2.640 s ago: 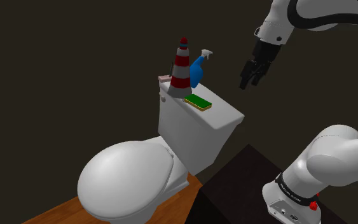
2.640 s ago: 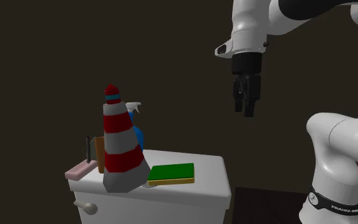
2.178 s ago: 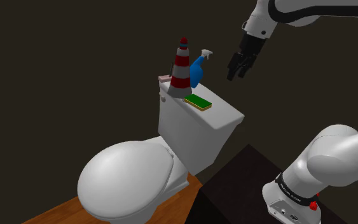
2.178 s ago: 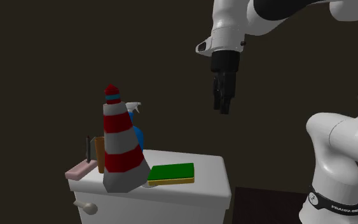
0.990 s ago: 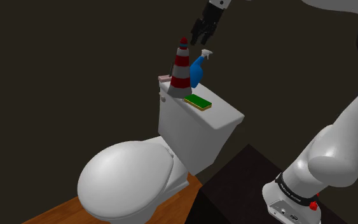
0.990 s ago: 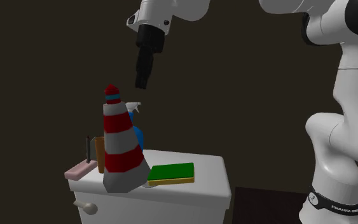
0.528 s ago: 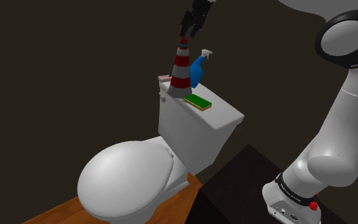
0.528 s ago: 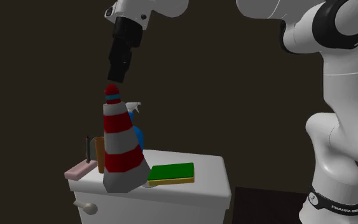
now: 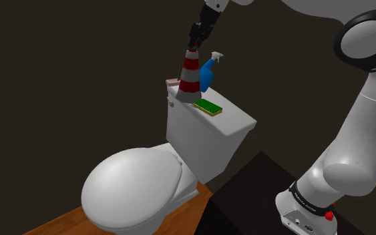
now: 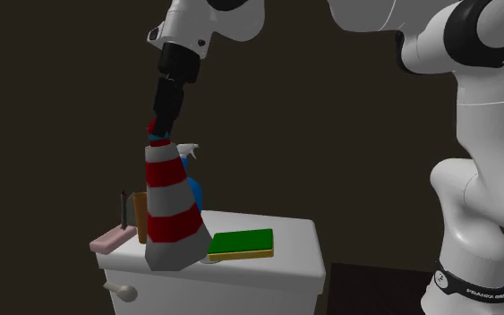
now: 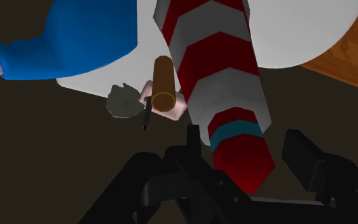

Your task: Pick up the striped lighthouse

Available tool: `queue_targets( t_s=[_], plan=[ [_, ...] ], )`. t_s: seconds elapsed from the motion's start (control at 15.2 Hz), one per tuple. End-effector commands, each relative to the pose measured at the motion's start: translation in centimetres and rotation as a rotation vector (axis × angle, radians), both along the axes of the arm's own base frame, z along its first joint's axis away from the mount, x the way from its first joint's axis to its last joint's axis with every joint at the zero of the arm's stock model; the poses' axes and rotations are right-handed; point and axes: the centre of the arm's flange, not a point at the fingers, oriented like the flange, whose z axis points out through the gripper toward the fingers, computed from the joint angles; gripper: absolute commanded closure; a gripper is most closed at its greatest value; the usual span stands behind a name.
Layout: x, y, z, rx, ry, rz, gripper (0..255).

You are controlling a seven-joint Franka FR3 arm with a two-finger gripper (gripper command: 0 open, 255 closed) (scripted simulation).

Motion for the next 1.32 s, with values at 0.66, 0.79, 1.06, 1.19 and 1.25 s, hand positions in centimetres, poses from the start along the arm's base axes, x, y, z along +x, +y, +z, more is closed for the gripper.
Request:
queue_targets(
  t_s=[0.66, 0.79, 1.06, 1.19, 1.25],
  plan=[
    [0.1, 0.0, 1.0, 0.0, 0.0, 0.0, 255],
    [0.1, 0.0, 2.1, 0.0, 0.0, 0.0, 255],
    [0.1, 0.0, 4.2, 0.0, 0.0, 0.0, 255],
    [0.1, 0.0, 5.3, 0.0, 0.0, 0.0, 255],
    [0.1, 0.0, 5.8, 0.0, 0.0, 0.0, 255]
  ],
)
